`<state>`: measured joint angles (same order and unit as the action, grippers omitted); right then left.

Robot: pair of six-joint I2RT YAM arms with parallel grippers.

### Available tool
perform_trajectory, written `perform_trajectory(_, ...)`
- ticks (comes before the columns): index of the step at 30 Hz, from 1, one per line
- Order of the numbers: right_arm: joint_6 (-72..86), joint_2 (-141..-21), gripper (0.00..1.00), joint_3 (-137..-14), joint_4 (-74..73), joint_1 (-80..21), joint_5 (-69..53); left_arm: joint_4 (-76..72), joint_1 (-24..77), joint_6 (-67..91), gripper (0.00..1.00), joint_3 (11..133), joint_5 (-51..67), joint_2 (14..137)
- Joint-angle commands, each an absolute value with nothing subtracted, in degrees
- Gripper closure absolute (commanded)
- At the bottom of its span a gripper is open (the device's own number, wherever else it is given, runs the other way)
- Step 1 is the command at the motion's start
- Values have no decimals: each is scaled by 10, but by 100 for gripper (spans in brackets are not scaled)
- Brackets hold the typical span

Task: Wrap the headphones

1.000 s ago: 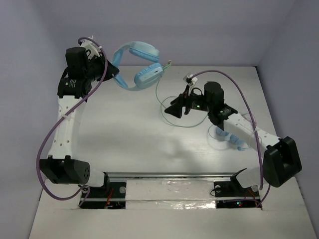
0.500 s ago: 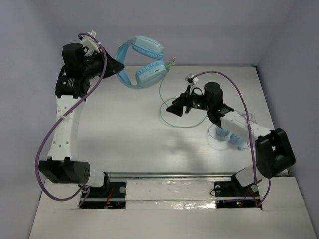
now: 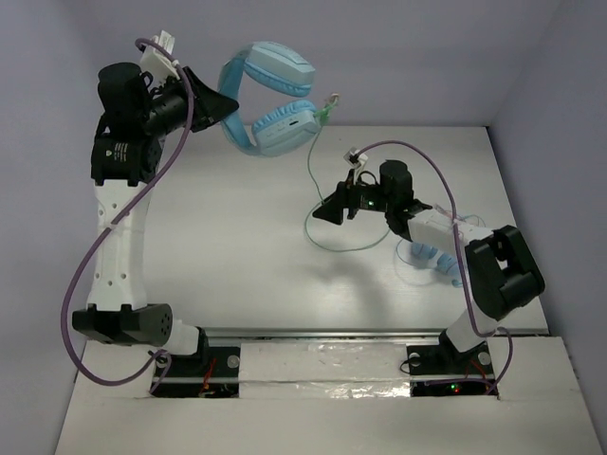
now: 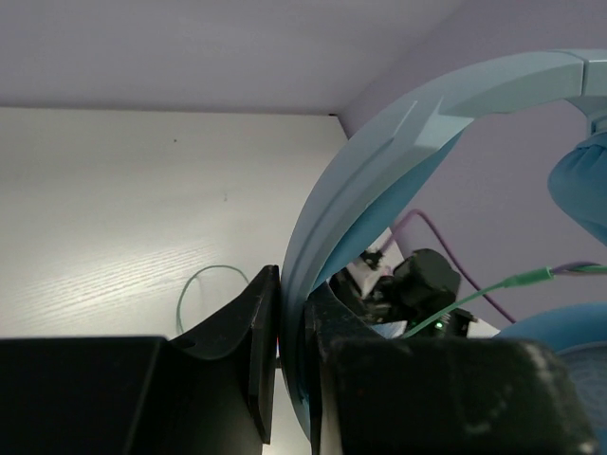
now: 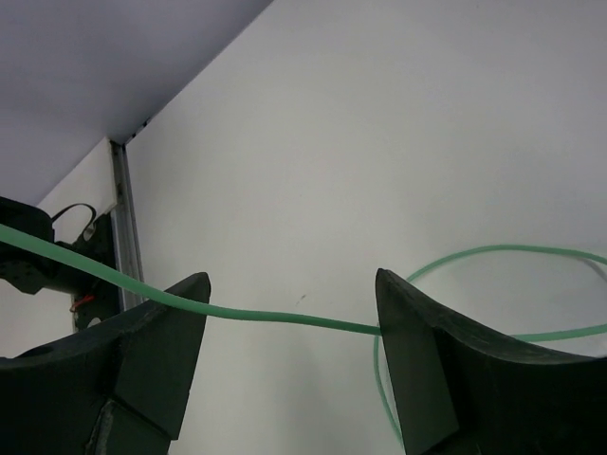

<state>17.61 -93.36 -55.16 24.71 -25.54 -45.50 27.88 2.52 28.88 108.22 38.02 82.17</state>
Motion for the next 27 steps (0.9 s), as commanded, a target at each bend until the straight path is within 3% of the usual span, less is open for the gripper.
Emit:
perform_trajectory(1, 161, -947, 24, -580, 281, -252, -467, 236, 25, 337, 100, 1130, 431, 810)
perform_trajectory(12, 166, -974, 31, -573, 317, -247, -468, 206, 25, 383, 100, 1163, 449, 825)
perform_trajectory(15, 178, -983, 40, -572, 337, -247, -477, 197, 25, 393, 100, 1170, 448, 833)
perform_trajectory(17, 183, -991, 52, -573, 342, -247, -479, 187, 25, 405, 100, 1169, 450, 838)
perform_trajectory(19, 190, -994, 73, -577, 338, -247, -483, 185, 25, 405, 100, 1169, 442, 842)
perform_trajectory(22, 214, -982, 91, -564, 337, -247, -479, 175, 25, 406, 100, 1140, 412, 842)
perform_trajectory(24, 255, -956, 99, -549, 351, -247, -450, 126, 25, 428, 100, 1066, 382, 830)
perform_trajectory(27, 271, -921, 100, -534, 286, -264, -361, 31, 25, 479, 100, 923, 300, 789)
